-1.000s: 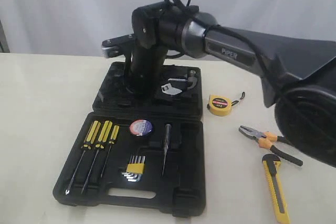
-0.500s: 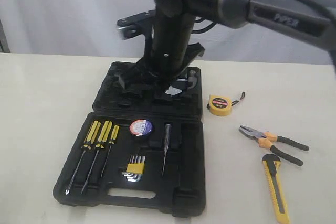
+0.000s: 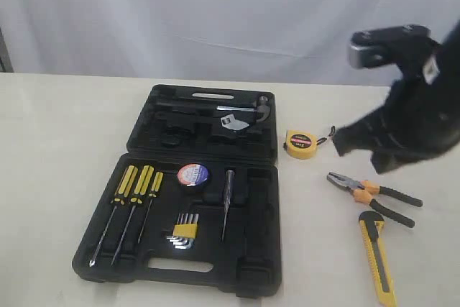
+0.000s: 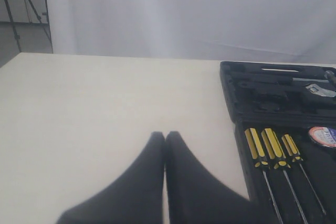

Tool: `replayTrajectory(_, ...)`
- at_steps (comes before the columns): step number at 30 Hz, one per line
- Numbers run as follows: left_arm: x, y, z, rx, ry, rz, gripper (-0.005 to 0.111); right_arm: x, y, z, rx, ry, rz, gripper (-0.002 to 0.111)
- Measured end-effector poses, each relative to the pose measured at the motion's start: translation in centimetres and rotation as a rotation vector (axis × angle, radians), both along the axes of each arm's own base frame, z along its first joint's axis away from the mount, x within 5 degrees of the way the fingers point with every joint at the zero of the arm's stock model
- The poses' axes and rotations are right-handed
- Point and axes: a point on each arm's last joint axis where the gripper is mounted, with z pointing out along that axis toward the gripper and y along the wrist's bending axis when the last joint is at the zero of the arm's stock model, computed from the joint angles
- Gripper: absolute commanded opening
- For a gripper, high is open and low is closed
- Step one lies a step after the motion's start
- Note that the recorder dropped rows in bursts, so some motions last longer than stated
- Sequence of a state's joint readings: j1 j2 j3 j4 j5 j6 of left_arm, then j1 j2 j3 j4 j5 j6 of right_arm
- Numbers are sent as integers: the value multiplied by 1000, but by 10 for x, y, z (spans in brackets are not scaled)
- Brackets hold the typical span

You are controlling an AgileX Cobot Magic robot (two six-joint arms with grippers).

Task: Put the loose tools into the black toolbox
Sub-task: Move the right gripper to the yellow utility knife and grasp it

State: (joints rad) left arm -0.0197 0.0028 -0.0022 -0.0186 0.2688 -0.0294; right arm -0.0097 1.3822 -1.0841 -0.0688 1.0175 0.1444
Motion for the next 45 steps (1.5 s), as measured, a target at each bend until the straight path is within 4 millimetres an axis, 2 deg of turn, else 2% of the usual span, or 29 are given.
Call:
replayTrajectory(3,0,0,0,0,0,0,0,-25,-7,-21,11,3,-53,-1)
replayTrajectory(7,0,0,0,0,0,0,0,-37,-8,-50,23,34,-86,0)
replayTrajectory(11,0,0,0,0,0,0,0,-36,-8,-72,40,65,-129,0)
replayTrajectory(20,0,0,0,0,0,0,0,-19,-8,-109,51,145,-160,0)
replayTrajectory(24,0,0,0,0,0,0,0,-14,-10,-123,37,189,-182,19)
replayTrajectory(25,0,0,0,0,0,0,0,-14,-11,-125,32,191,-188,26)
replayTrajectory(26,0,0,0,0,0,0,0,-13,-11,-126,23,193,-193,40)
replayTrajectory(28,0,0,0,0,0,0,0,-12,-14,-127,0,181,-209,59)
replayTrajectory(29,0,0,0,0,0,0,0,-11,-15,-126,-7,170,-216,62)
replayTrajectory(36,0,0,0,0,0,0,0,-4,-16,-128,3,107,-237,63)
replayTrajectory(41,0,0,0,0,0,0,0,-3,-37,-143,20,136,-324,63)
replayTrajectory(45,0,0,0,0,0,0,0,0,-43,-150,58,126,-338,63)
